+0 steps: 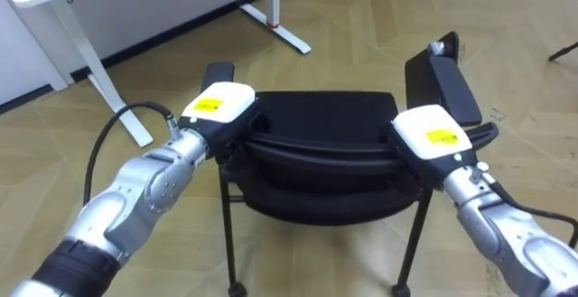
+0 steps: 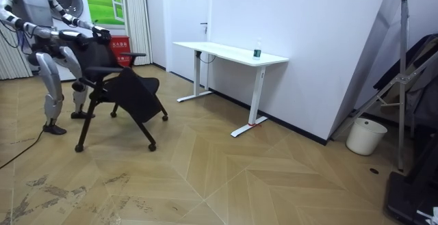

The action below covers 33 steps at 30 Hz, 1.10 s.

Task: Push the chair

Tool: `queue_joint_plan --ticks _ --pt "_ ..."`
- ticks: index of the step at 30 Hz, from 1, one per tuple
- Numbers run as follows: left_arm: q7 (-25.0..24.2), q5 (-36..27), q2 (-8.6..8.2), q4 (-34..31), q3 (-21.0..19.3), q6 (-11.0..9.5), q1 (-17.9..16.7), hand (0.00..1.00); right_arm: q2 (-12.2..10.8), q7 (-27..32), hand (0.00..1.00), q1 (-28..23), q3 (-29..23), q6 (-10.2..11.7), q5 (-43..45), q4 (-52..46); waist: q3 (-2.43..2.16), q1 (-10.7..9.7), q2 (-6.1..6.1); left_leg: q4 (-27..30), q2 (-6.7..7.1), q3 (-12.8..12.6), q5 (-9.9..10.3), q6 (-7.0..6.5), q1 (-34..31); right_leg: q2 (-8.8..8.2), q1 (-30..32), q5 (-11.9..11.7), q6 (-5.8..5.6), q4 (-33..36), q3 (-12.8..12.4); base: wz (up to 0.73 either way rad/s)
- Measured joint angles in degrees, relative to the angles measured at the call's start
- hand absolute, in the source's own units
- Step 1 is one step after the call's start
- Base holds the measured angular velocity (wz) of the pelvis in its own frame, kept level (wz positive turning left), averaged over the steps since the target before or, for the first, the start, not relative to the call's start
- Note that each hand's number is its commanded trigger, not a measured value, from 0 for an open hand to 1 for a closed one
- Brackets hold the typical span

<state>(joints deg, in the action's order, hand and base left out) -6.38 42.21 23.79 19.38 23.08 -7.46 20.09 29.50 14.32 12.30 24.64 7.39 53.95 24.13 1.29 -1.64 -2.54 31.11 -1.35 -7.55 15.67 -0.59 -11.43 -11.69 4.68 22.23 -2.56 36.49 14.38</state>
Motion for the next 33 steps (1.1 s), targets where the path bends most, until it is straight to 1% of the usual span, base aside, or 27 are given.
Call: queue_joint_plan --ticks 1,4,6,9,10,11,12,13,14,15,16,17,18,19,21,22,23,24,25,26,27,28,29,30,31,32,33 --pt "0.0 0.0 0.05 0.2 -0.1 0.0 0.3 1.00 -0.1 -0.1 1.00 0.7 0.2 0.0 0.0 0.5 0.04 0.1 0.11 0.5 -0.03 -0.2 0.3 -0.19 -0.2 -0.31 0.6 -0.1 -0.20 0.9 0.1 -0.16" --pt "0.0 0.0 0.20 0.8 -0.5 0.2 0.7 1.00 -1.0 -0.1 1.00 2.2 0.6 -0.2 0.1 2.3 0.14 0.6 0.87 3.6 -0.79 -0.4 2.7 -0.94 -1.1 -0.62 1.4 -0.7 -1.14 3.6 0.3 -0.07" --pt "-0.2 -0.4 0.70 0.8 -0.5 0.1 0.7 1.00 -1.1 -0.1 1.00 2.4 1.1 -0.4 0.1 2.0 0.28 1.5 2.34 5.4 -1.36 -0.4 4.5 -1.51 -1.1 -0.42 1.6 -1.8 -1.56 4.7 0.9 -0.13" --pt "-0.1 -1.5 1.47 0.8 -0.5 -0.1 0.8 1.00 -1.1 0.4 1.00 2.9 1.5 -0.4 0.2 1.9 0.20 2.1 3.16 5.5 -1.21 -0.7 4.9 -2.21 -1.0 -1.10 4.2 -3.9 -1.46 8.2 0.4 -0.08" --pt "0.0 -1.6 1.47 0.9 -0.4 -0.1 0.9 1.00 -1.4 1.0 1.00 2.9 1.7 -0.5 0.2 2.2 0.52 1.9 3.52 5.4 -1.08 0.1 5.0 -2.56 -0.6 -1.13 6.6 -4.9 -0.86 11.2 -0.8 0.00" --pt "0.3 -1.5 1.80 0.9 -0.4 -0.2 0.9 1.00 -1.8 1.2 1.00 2.9 1.8 -0.6 0.1 2.3 0.76 2.3 3.60 5.0 -1.25 0.3 5.4 -3.12 -0.3 0.57 9.3 -3.4 -0.63 10.9 -2.4 0.00" --pt "0.5 -1.5 2.77 0.9 -0.3 -0.6 0.8 1.00 -2.3 1.3 1.00 2.9 2.4 -1.1 0.1 2.2 0.97 2.8 3.71 4.5 -1.34 1.2 5.4 -3.07 0.3 2.71 11.7 -2.9 -0.09 8.6 -2.8 0.06" --pt "0.5 -1.6 3.00 0.9 -0.3 -0.7 0.8 1.00 -2.6 1.4 1.00 2.9 2.7 -1.3 0.1 2.2 1.13 2.6 3.74 4.5 -1.35 2.0 5.4 -2.99 0.5 3.49 12.5 -3.0 0.19 6.7 -2.8 0.50" --pt "0.9 -1.7 3.77 1.0 0.0 -0.7 0.4 1.00 -2.7 1.7 1.00 2.9 3.4 -1.1 -0.1 2.4 1.50 1.6 3.49 4.5 -0.97 3.5 5.6 -2.76 1.1 4.95 13.7 -4.4 1.19 2.1 -2.6 0.78" --pt "1.2 -1.7 3.85 1.0 0.2 -0.6 0.0 1.00 -3.0 1.9 1.00 2.5 3.5 -0.6 -0.1 2.6 1.32 0.6 2.42 4.5 -0.34 4.3 6.0 -2.48 1.4 5.32 14.6 -7.1 1.56 -2.7 -2.7 0.80" --pt "1.4 -1.7 3.86 1.0 0.2 -0.5 -0.2 1.00 -3.2 1.9 1.00 2.4 3.5 -0.5 -0.1 2.7 1.46 0.4 2.06 4.6 0.08 5.1 6.4 -2.02 2.0 5.25 14.7 -8.8 1.89 -3.5 -2.9 0.78" --pt "1.4 -1.5 3.67 1.2 0.4 -0.4 -0.9 1.00 -3.3 1.9 1.00 1.4 3.5 -0.4 0.0 2.7 0.70 -0.2 1.76 4.8 0.15 6.1 7.0 -1.33 2.5 5.51 13.9 -10.0 2.36 -3.8 -3.1 0.65" --pt "1.3 -1.5 3.59 1.1 0.4 -0.4 -1.0 1.00 -2.9 1.8 1.00 1.2 3.4 -0.4 -0.1 2.5 0.44 -0.2 1.69 4.9 -0.33 6.1 7.4 -0.67 2.9 5.95 13.3 -10.3 2.77 -3.8 -2.8 0.54" --pt "1.2 -1.5 3.51 0.9 0.3 -0.4 -1.0 1.00 -2.7 1.7 1.00 1.3 3.2 -0.4 -0.1 2.3 0.34 -0.2 1.78 4.9 -0.73 5.9 7.6 -0.32 2.8 6.07 13.3 -10.5 3.11 -3.8 -2.4 0.16" --pt "1.3 -1.5 2.61 0.3 0.1 0.1 -1.0 1.00 -2.1 1.6 1.00 1.7 2.7 -0.4 0.1 1.7 -0.06 0.3 2.71 4.6 -1.61 6.4 8.3 0.63 3.2 6.41 13.1 -11.0 4.25 -3.6 -1.3 0.06" --pt "1.3 -1.5 2.48 0.3 0.1 0.3 -1.0 1.00 -2.1 1.5 1.00 2.0 2.7 -0.4 0.1 1.8 -0.12 0.2 3.02 4.6 -1.89 6.5 8.5 1.04 3.5 6.73 12.7 -10.9 4.57 -3.6 -1.1 0.16" --pt "1.3 -1.5 2.17 0.3 0.1 1.0 -1.2 1.00 -2.2 0.6 1.00 2.4 2.7 -0.4 0.2 1.8 -0.13 0.3 3.50 4.7 -2.48 6.7 8.7 1.55 4.5 7.24 11.8 -10.3 5.42 -3.2 -0.7 0.20" --pt "1.3 -1.5 2.06 0.4 0.1 1.3 -1.2 1.00 -2.3 0.0 1.00 2.5 2.7 -0.5 0.4 1.7 -0.19 0.2 3.69 5.2 -3.07 6.6 9.3 2.35 5.2 7.76 11.0 -8.8 5.84 -2.3 -0.3 0.25" --pt "1.3 -1.5 2.07 0.4 0.1 1.3 -1.1 1.00 -2.4 0.0 1.00 2.5 2.7 -0.5 0.4 1.7 -0.17 0.1 3.65 6.3 -3.40 6.3 9.3 2.53 5.1 7.94 10.7 -8.0 5.99 -1.7 -0.1 0.34" --pt "2.2 -1.5 1.97 0.8 0.2 1.3 -1.1 1.00 -2.3 -0.1 1.00 2.6 2.7 -0.6 0.4 1.8 -0.08 0.1 3.51 9.9 -4.27 5.1 9.1 2.82 4.7 8.40 10.2 -6.5 6.27 -0.6 -0.3 0.30" --pt "3.0 -1.5 1.49 1.1 0.2 1.7 -1.6 1.00 -2.3 -0.4 1.00 2.5 2.7 -0.6 0.4 1.9 0.03 0.2 3.76 13.6 -5.16 4.8 8.0 2.91 3.9 8.89 9.4 -5.5 6.56 -0.3 -0.2 0.16" --pt "3.2 -1.4 1.39 1.1 0.2 1.7 -2.0 1.00 -2.3 -0.6 1.00 2.5 2.8 -0.5 0.4 2.0 0.07 0.4 3.91 14.8 -5.33 4.9 7.4 2.90 3.9 9.08 8.7 -5.0 6.67 -0.2 -0.2 0.00" --pt "3.4 -1.5 1.19 1.1 0.3 1.7 -2.6 1.00 -2.3 -0.8 1.00 2.5 2.8 0.0 0.4 2.1 0.14 0.5 4.01 17.1 -5.65 4.8 6.0 3.06 3.7 9.25 7.4 -4.0 6.72 -0.2 -0.3 -0.05" --pt "3.5 -1.5 1.30 1.1 0.2 1.7 -2.9 1.00 -2.3 -1.0 1.00 2.5 2.8 0.3 0.7 2.1 0.12 0.8 3.85 19.2 -5.69 4.6 4.4 3.06 2.9 9.27 6.6 -3.0 6.93 0.3 -0.9 -0.05" --pt "3.6 -1.4 1.38 1.1 0.1 1.7 -2.9 1.00 -2.3 -0.9 1.00 2.6 2.8 0.3 0.8 2.0 0.13 1.0 3.84 20.5 -5.66 4.6 3.6 2.86 2.5 9.46 6.4 -2.7 7.12 0.4 -1.5 -0.09" --pt "3.7 -1.0 1.19 1.1 0.1 1.8 -2.9 1.00 -2.2 -0.7 1.00 2.6 2.8 0.2 0.8 2.0 0.48 1.5 2.99 22.2 -5.10 4.7 2.9 2.68 1.2 9.81 6.2 -2.1 7.55 0.6 -3.2 0.00" --pt "4.4 -1.0 0.51 1.4 0.2 2.1 -2.9 1.00 -2.1 -0.7 1.00 2.6 2.8 0.2 0.8 1.8 0.54 1.8 2.51 21.1 -3.39 4.6 3.7 1.41 -0.7 9.77 6.1 -1.8 7.65 0.4 -5.1 0.06"
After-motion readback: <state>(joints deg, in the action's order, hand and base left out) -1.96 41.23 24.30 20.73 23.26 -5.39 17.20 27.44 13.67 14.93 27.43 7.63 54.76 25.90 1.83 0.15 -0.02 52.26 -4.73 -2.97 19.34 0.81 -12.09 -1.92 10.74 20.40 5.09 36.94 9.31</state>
